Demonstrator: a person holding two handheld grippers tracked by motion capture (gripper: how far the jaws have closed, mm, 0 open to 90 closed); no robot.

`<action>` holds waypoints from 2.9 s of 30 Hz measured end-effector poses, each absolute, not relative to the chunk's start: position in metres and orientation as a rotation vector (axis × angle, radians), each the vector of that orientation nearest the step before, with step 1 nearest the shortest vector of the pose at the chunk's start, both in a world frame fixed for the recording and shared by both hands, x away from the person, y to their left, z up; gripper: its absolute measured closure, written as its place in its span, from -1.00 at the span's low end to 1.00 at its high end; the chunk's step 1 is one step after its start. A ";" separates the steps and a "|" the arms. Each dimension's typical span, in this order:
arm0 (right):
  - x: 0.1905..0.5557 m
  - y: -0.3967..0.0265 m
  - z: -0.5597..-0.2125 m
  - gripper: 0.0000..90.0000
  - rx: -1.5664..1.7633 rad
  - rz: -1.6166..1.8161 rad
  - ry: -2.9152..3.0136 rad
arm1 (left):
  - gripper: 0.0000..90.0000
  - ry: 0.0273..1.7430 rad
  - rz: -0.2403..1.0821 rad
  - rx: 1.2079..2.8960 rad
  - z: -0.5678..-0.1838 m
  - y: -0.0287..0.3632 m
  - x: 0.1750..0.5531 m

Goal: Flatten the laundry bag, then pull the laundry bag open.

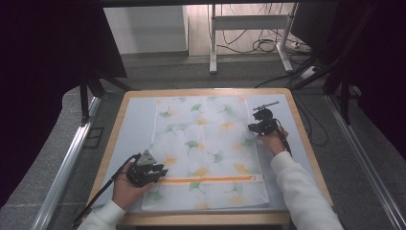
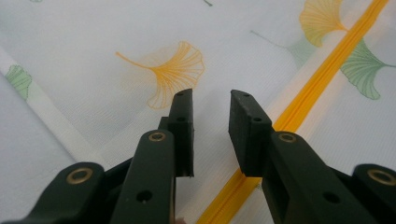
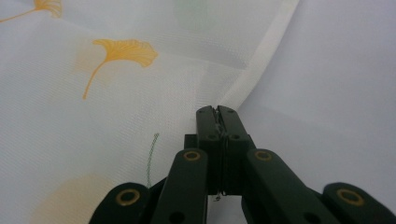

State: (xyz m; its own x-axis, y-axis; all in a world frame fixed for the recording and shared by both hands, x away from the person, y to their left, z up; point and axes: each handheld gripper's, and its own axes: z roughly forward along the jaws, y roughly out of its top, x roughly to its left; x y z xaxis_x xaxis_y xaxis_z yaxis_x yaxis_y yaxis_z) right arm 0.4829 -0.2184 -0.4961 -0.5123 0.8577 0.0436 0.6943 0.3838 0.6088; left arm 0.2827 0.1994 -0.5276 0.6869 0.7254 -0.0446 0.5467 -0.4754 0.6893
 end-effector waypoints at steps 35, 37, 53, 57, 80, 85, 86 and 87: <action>0.388 -0.243 -0.479 -0.16 1.176 1.142 2.379 | -0.42 0.992 0.188 2.058 -0.518 0.200 0.302; 0.378 -0.244 -0.482 -0.18 1.160 1.144 2.398 | -0.37 0.991 0.203 2.044 -0.514 0.197 0.299; 0.332 -0.265 -0.485 -0.21 1.187 1.151 2.402 | -0.25 0.885 0.281 2.069 -0.481 0.159 0.278; 0.323 -0.271 -0.483 -0.08 1.178 1.147 2.406 | -0.23 0.861 0.283 2.097 -0.476 0.150 0.282; 0.316 -0.275 -0.490 0.97 1.162 1.164 2.525 | -0.13 0.742 0.171 2.185 -0.469 0.068 0.296; 0.317 -0.268 -0.495 0.97 1.148 1.154 2.562 | -0.11 0.752 0.202 2.193 -0.472 0.057 0.295; 0.318 -0.268 -0.495 0.97 1.134 1.151 2.568 | -0.12 0.750 0.211 2.213 -0.474 0.055 0.294; 0.318 -0.268 -0.495 0.97 1.130 1.153 2.574 | -0.12 0.749 0.220 2.220 -0.474 0.052 0.293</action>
State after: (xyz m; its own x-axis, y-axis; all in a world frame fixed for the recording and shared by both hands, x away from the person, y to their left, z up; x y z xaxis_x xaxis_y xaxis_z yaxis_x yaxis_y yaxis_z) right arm 0.3176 -0.2676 -0.4953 -0.7189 0.6675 0.1941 0.5891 0.4368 0.6798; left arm 0.2934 0.0522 -0.4743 0.8122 0.5785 -0.0757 0.4459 -0.5319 0.7199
